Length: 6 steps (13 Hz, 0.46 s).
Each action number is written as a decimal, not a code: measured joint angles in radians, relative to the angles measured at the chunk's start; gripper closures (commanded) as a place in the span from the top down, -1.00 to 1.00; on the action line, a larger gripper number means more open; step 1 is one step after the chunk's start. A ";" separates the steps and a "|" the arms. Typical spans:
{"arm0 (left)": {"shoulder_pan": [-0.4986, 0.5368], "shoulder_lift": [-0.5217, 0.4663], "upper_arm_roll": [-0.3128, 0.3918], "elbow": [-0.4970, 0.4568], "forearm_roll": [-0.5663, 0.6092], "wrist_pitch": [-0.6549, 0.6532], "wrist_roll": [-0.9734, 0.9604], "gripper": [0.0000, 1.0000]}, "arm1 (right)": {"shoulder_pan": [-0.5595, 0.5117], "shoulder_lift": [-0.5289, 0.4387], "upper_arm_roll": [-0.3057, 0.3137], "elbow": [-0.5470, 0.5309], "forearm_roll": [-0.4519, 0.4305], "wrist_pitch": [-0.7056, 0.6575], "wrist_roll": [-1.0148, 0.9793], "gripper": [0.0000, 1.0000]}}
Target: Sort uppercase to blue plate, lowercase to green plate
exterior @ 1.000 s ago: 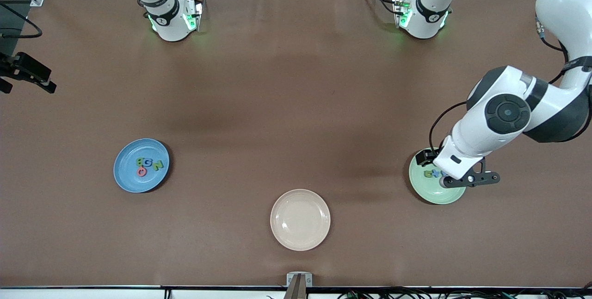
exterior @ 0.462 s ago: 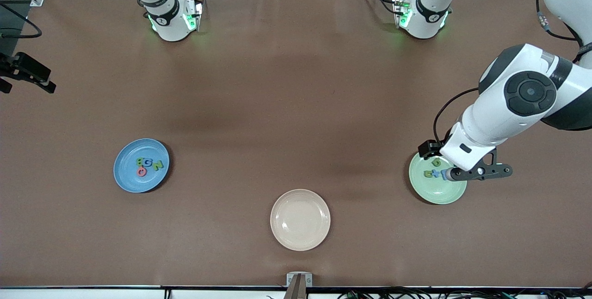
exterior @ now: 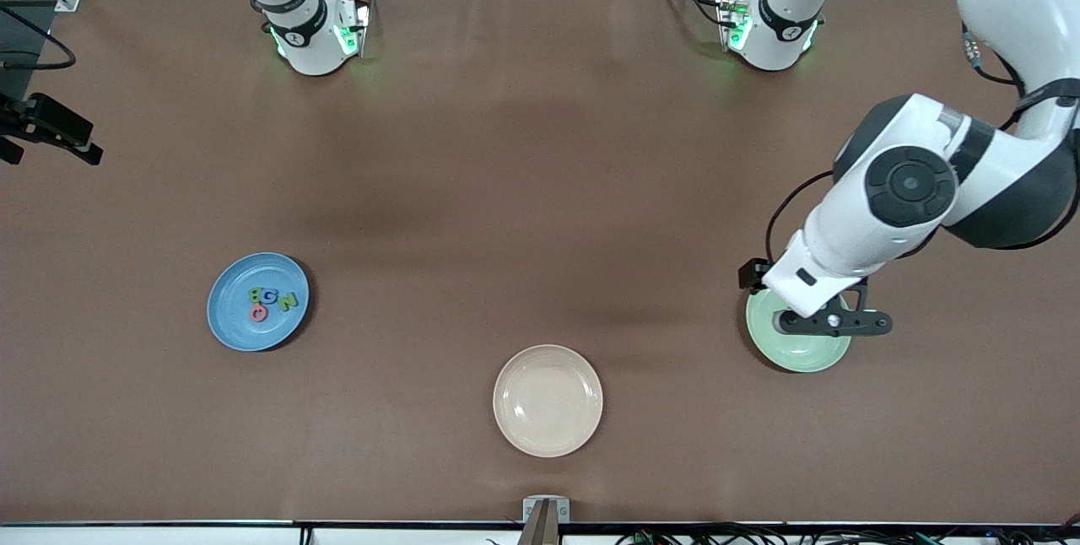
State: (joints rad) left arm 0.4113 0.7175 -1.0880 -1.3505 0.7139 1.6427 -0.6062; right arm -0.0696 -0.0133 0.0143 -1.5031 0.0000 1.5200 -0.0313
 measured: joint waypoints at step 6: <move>-0.231 -0.158 0.332 0.070 -0.187 0.000 0.056 1.00 | 0.000 0.000 0.001 0.000 -0.011 0.002 0.000 1.00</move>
State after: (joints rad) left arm 0.1804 0.5597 -0.7557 -1.2804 0.5269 1.6427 -0.5499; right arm -0.0694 -0.0133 0.0152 -1.5030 -0.0112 1.5216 -0.0313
